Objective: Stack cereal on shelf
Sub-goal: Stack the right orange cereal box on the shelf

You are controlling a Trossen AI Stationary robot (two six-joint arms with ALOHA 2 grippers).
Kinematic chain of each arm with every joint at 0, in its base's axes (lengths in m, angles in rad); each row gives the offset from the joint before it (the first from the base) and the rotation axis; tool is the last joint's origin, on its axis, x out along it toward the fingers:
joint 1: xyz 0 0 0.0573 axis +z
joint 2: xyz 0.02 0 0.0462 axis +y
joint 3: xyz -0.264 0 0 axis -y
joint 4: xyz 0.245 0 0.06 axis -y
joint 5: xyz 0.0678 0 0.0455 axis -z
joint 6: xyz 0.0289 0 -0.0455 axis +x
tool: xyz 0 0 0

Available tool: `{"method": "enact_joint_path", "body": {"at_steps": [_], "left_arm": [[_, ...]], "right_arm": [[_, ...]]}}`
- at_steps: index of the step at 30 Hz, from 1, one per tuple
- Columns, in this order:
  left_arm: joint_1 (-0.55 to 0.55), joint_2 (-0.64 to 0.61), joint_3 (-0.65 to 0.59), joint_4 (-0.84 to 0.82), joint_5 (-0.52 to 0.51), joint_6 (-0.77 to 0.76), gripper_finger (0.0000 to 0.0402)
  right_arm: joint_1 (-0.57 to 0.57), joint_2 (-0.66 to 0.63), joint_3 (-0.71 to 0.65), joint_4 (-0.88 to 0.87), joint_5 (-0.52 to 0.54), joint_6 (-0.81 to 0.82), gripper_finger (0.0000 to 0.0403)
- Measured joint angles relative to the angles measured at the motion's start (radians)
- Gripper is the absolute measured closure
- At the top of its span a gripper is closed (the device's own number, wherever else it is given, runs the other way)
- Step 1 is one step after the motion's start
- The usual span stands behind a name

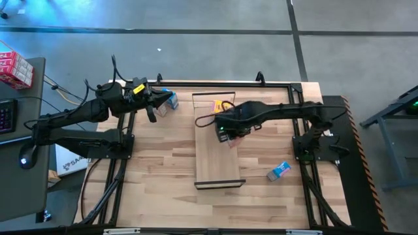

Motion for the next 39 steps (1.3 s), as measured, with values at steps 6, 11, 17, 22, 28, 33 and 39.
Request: {"method": "enact_joint_path", "body": {"at_steps": [6,11,17,22,28,33,39], "left_arm": [[0.000,0.000,0.000,0.000,0.000,0.000,0.0402],[0.000,0.000,0.000,0.001,0.000,0.000,0.0402],[0.000,0.000,0.000,0.002,0.000,0.000,0.0402],[0.000,0.000,0.000,0.002,0.000,0.000,0.0402],[0.000,0.000,0.000,0.002,0.000,0.000,0.0401],[0.000,0.000,0.000,0.002,0.000,0.000,0.0401],[0.000,0.000,0.000,0.001,0.000,0.000,0.0402]], "right_arm": [[-0.002,0.058,-0.002,-0.006,0.037,0.132,0.0300],[-0.002,0.059,-0.002,0.035,0.070,0.206,0.0300],[0.011,0.059,-0.002,0.065,0.050,0.211,0.0300],[0.026,0.059,-0.002,0.090,0.093,0.209,0.0300],[0.026,0.063,-0.002,0.088,0.073,0.216,0.0300],[0.024,0.076,-0.002,0.075,0.055,0.228,0.0291],[0.011,0.081,-0.002,0.059,0.082,0.242,0.0254]]}}
